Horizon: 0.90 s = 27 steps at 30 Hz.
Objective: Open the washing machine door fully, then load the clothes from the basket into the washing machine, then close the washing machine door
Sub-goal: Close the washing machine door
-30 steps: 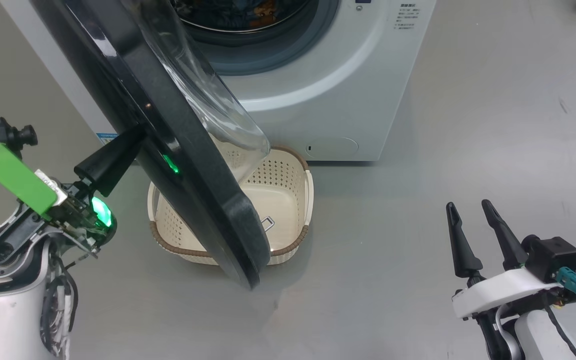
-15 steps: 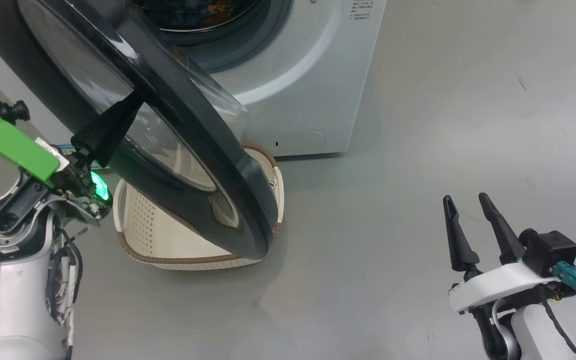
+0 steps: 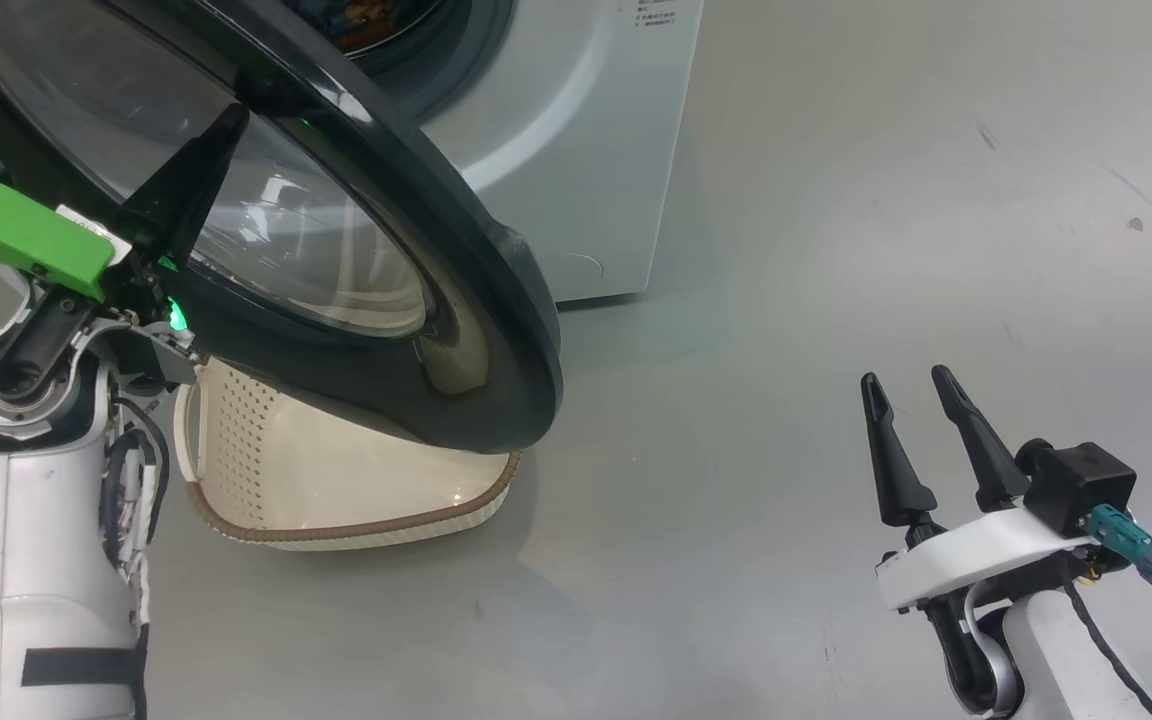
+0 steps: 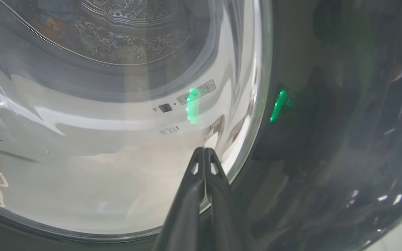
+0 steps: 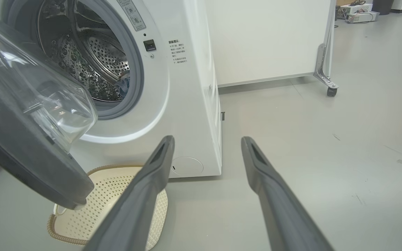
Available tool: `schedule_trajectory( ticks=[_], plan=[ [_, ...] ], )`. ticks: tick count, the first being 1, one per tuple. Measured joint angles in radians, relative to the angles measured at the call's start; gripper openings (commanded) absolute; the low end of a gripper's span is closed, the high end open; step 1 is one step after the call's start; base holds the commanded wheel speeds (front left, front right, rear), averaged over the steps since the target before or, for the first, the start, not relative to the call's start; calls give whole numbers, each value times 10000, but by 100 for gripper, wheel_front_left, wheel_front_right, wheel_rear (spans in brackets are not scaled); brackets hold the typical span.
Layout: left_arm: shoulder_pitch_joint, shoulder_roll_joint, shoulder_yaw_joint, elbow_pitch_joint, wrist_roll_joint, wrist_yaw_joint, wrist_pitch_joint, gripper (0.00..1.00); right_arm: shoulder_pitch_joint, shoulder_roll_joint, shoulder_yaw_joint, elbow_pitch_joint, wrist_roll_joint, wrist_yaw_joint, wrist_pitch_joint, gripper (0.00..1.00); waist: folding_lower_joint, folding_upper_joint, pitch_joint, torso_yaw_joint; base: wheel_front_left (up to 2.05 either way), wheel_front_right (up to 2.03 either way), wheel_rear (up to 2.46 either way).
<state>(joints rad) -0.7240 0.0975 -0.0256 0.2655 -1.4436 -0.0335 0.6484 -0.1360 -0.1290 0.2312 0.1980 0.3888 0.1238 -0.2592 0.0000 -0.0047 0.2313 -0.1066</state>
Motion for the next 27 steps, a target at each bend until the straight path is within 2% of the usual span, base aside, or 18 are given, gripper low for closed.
schedule_trajectory(
  ticks=[17,27],
  plan=[
    [-828,36,138,1622,644,-339,-1076,0,-124,35,73,121,4,0,0,100,0,0,43,-871,0,0,0],
    [-985,19,-353,2084,1189,-700,-1310,0,-78,-10,-408,178,2,0,0,100,0,0,-180,-758,0,0,0]
  ],
)
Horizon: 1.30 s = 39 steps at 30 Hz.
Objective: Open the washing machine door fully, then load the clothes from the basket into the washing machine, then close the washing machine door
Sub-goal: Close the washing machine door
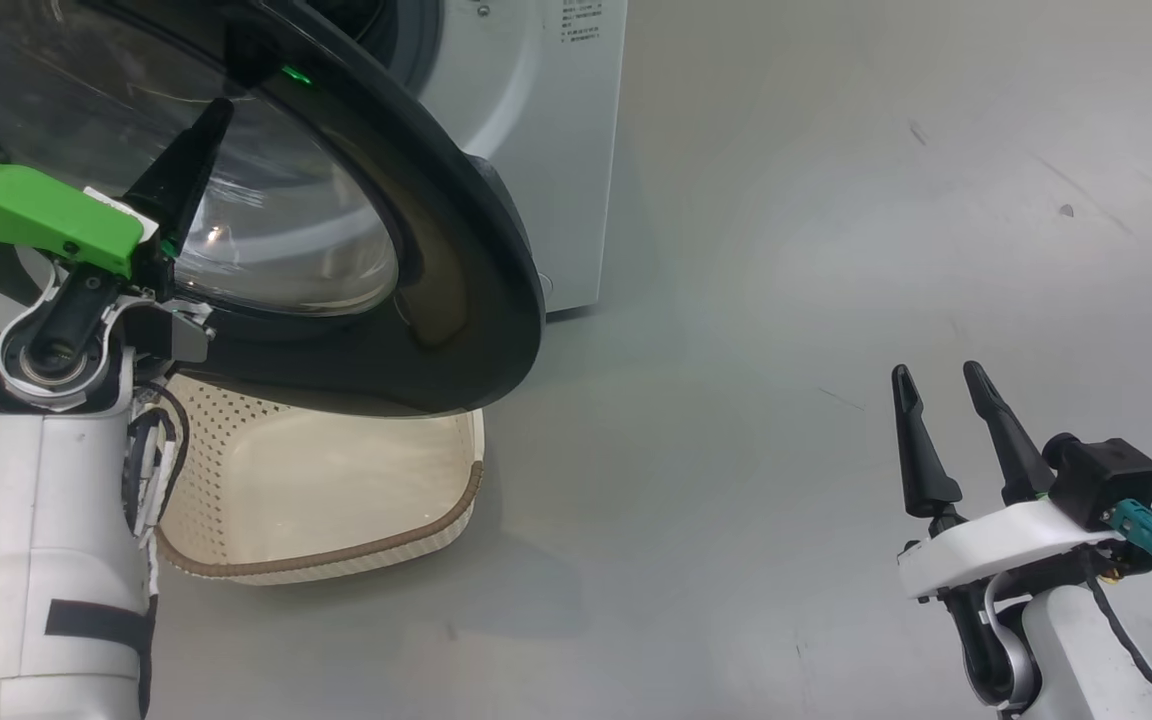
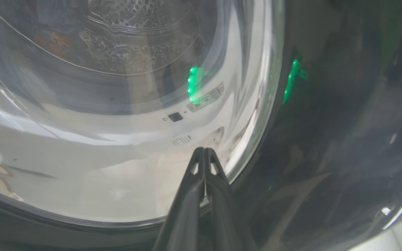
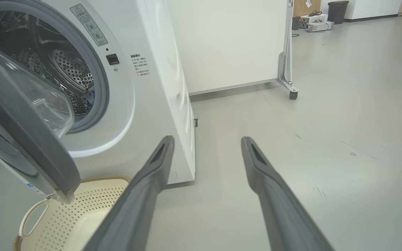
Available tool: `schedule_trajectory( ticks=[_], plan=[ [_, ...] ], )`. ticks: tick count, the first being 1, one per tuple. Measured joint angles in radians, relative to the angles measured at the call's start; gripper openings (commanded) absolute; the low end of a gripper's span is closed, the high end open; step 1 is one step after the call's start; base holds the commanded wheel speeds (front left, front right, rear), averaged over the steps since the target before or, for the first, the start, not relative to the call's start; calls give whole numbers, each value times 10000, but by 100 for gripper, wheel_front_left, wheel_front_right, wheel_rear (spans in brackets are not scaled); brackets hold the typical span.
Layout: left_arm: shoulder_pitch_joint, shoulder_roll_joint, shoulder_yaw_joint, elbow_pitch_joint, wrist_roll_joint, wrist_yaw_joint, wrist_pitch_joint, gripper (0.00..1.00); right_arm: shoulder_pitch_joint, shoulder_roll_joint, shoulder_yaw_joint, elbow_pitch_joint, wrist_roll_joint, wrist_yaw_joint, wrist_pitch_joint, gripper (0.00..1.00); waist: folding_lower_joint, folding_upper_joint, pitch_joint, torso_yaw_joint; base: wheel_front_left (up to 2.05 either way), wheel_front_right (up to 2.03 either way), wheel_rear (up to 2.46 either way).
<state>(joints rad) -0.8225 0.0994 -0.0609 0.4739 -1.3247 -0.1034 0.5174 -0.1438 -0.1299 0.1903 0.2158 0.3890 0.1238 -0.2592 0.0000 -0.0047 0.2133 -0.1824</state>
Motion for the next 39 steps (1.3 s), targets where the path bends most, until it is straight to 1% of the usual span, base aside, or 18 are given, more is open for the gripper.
schedule_trajectory(
  ticks=[7,13,14,15,16,17,18,21,26,28,29,31,33,39],
  plan=[
    [130,-52,-117,-10,0,-90,-199,0,339,-46,-320,42,0,0,0,100,0,0,-325,331,0,0,0],
    [770,-104,-274,-403,119,-138,-585,1,761,-63,-650,59,0,0,0,100,0,0,-660,722,0,0,0],
    [913,-102,-282,-453,188,-138,-721,23,840,-65,-679,63,0,0,0,100,0,0,-717,798,0,0,0],
    [1045,-100,-303,-487,251,-138,-842,40,906,-63,-721,61,0,0,0,100,0,0,-774,873,0,0,0],
    [1189,-82,-357,-533,418,-138,-978,55,985,-65,-765,56,-2,0,0,100,0,0,-831,954,0,0,0],
    [1330,-65,-389,-571,642,-138,-1085,82,1047,-63,-803,56,-2,0,0,100,0,0,-884,1033,0,0,0],
    [1469,-42,-431,-635,794,-138,-1200,100,1087,-67,-842,52,-2,0,0,100,0,0,-934,1116,0,0,0],
    [1855,-33,-449,-825,940,-140,-1582,100,1230,-98,-897,13,-4,0,0,100,0,0,-1068,1376,0,0,0],
    [2456,138,-654,-1137,1854,-140,-2337,100,1242,-167,-951,-105,-35,0,0,100,0,0,-1227,1811,0,0,0],
    [2752,384,-1001,-1260,2523,-169,-2681,100,1246,-186,-949,-123,-50,0,0,100,0,0,-1283,1969,0,0,0],
    [2752,384,-1001,-1260,2523,-169,-2681,100,1246,-186,-949,-123,-50,0,0,100,0,0,-1283,1969,0,0,0],
    [3328,732,-1289,-1413,3233,-180,-3066,100,1252,-192,-915,-136,-107,0,0,100,0,0,-1377,2164,0,0,0],
    [3527,802,-1417,-1455,3394,-180,-3187,100,1258,-190,-909,-142,-109,0,0,100,-1,0,-1413,2212,0,0,0],
    [4491,1202,-2268,-1778,4957,-182,-4157,100,1439,-184,-832,-184,-111,0,0,100,0,0,-1577,2373,0,0,0]
  ],
)
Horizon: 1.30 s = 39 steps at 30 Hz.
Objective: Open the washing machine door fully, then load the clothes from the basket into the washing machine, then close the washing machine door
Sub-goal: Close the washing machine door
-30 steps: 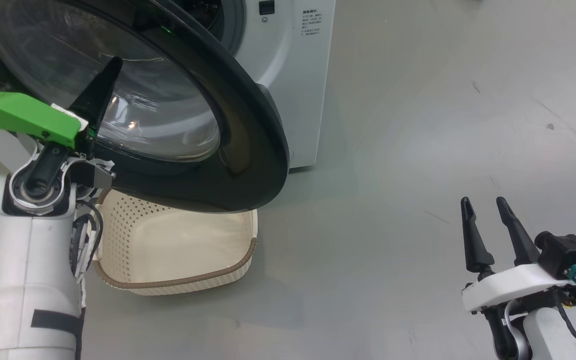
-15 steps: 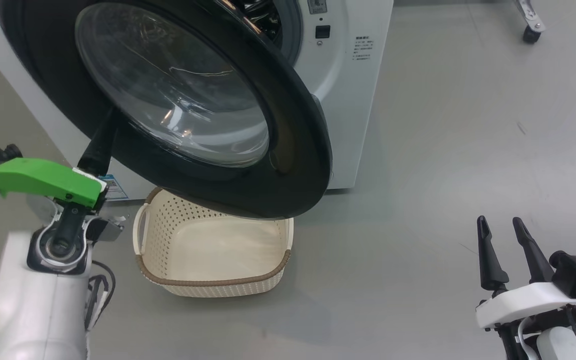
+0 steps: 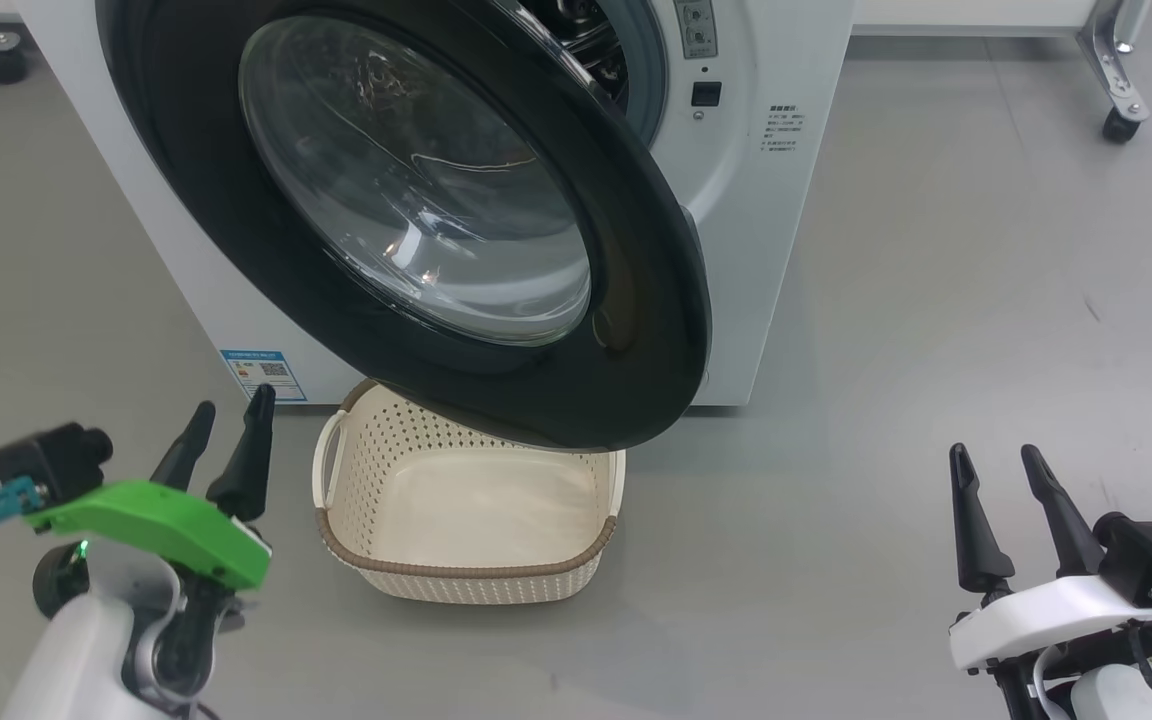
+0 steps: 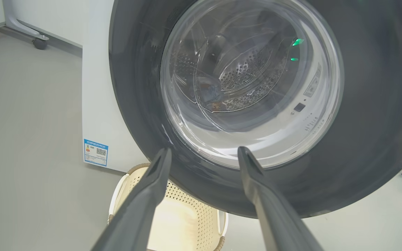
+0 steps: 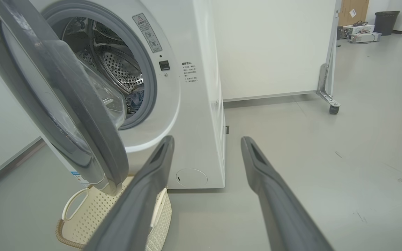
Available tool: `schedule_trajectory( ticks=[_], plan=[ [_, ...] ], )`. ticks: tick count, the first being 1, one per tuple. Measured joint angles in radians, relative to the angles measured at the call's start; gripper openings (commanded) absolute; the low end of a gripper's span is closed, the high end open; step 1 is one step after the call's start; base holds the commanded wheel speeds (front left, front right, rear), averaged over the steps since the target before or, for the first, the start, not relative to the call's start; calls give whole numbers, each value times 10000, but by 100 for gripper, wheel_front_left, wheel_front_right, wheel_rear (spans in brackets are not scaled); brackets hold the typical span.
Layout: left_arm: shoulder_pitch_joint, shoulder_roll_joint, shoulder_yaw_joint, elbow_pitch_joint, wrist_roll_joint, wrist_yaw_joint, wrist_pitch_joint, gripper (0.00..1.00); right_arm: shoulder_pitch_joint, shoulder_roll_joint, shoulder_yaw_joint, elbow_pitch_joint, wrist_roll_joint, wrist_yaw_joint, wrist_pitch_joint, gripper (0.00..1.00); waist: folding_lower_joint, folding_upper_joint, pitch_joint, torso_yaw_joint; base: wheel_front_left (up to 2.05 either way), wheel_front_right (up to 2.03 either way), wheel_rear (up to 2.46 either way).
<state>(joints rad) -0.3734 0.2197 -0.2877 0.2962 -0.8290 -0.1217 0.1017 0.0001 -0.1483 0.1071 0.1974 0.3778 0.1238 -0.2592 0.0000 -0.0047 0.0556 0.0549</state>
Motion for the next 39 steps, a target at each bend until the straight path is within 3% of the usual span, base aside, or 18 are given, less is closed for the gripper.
schedule_trajectory(
  ticks=[9,17,29,39],
  plan=[
    [1174,88,-424,-132,1902,35,-2092,100,11,-8,4,-61,-2,0,0,100,0,0,-73,136,0,0,0],
    [2343,15,-696,255,2669,631,-3298,100,71,-2,23,-73,-13,0,0,100,0,0,-185,179,0,0,0],
    [3019,-27,-387,347,3304,1344,-3499,100,226,-8,21,-77,-77,0,0,100,0,0,-297,167,0,0,0],
    [3226,-297,-297,132,3534,1425,-3499,100,230,-25,48,-75,-77,0,0,100,0,0,-414,146,0,0,0]
  ],
)
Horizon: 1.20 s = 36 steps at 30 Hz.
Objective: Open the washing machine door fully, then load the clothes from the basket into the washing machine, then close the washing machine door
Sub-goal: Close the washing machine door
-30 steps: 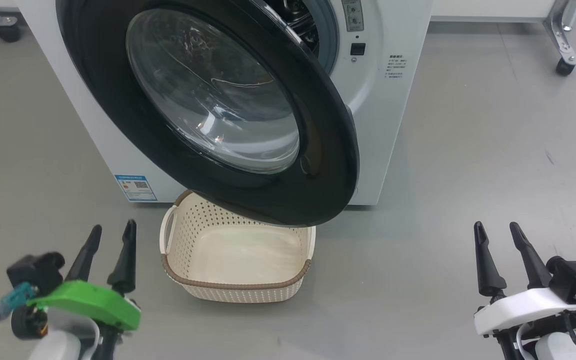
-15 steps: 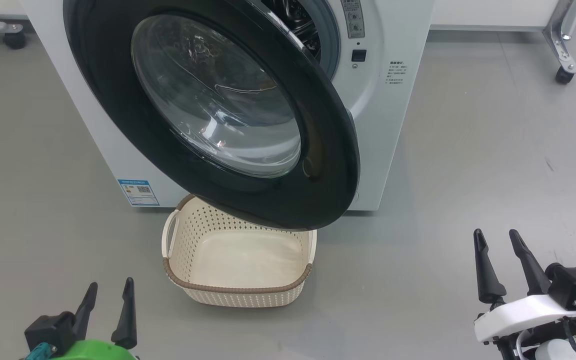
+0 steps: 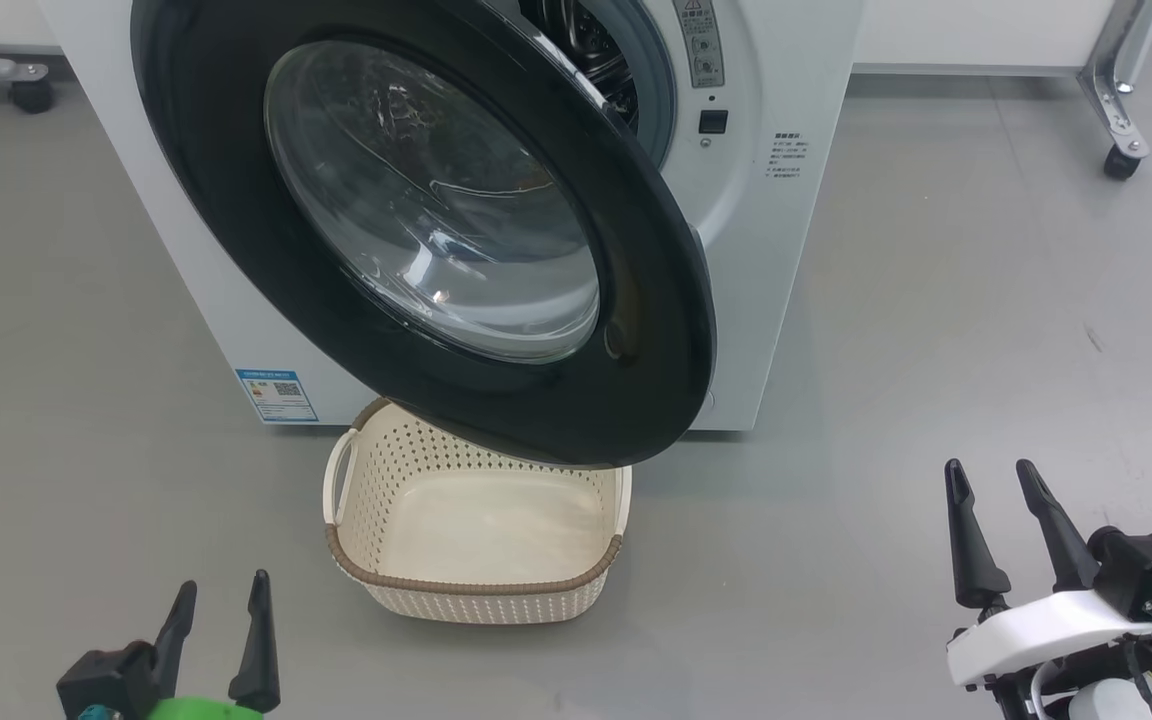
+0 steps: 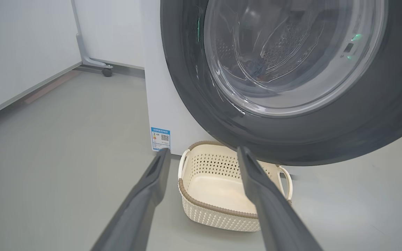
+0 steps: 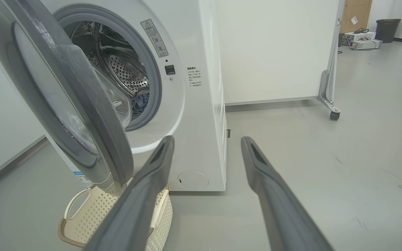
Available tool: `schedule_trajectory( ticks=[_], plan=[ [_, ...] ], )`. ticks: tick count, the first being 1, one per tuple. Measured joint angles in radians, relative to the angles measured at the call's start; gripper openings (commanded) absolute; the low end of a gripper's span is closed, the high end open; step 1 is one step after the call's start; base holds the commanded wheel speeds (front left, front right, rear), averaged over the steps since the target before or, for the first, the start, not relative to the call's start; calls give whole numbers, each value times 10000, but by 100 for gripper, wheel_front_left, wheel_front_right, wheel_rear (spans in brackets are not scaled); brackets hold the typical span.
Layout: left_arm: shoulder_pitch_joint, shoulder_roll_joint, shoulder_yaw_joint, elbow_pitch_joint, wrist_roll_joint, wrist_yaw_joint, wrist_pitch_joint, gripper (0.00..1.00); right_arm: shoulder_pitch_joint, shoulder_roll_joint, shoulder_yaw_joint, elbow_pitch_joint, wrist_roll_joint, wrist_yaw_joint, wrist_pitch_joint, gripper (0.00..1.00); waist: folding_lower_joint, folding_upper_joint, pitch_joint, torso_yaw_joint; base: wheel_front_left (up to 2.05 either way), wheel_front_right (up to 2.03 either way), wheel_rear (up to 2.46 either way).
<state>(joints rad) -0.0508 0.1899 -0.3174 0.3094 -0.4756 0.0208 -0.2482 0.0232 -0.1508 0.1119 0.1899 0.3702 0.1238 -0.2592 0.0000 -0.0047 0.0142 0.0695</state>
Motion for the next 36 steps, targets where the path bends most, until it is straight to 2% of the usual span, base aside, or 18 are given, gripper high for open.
schedule_trajectory(
  ticks=[17,24,26,36],
  plan=[
    [269,-278,514,-725,460,-6,0,100,148,8,-19,148,-105,0,0,100,0,0,-8,-122,0,0,0],
    [401,-326,686,-838,706,-94,-2,100,148,194,-485,481,-267,0,0,100,0,0,37,-96,0,0,0],
    [410,-345,732,-855,754,-96,-2,100,149,226,-468,571,-267,0,0,0,0,0,40,-86,0,0,0],
    [586,-525,878,-938,849,-178,-2,100,148,268,-453,623,-267,0,0,0,0,0,50,-65,0,0,0]
  ],
)
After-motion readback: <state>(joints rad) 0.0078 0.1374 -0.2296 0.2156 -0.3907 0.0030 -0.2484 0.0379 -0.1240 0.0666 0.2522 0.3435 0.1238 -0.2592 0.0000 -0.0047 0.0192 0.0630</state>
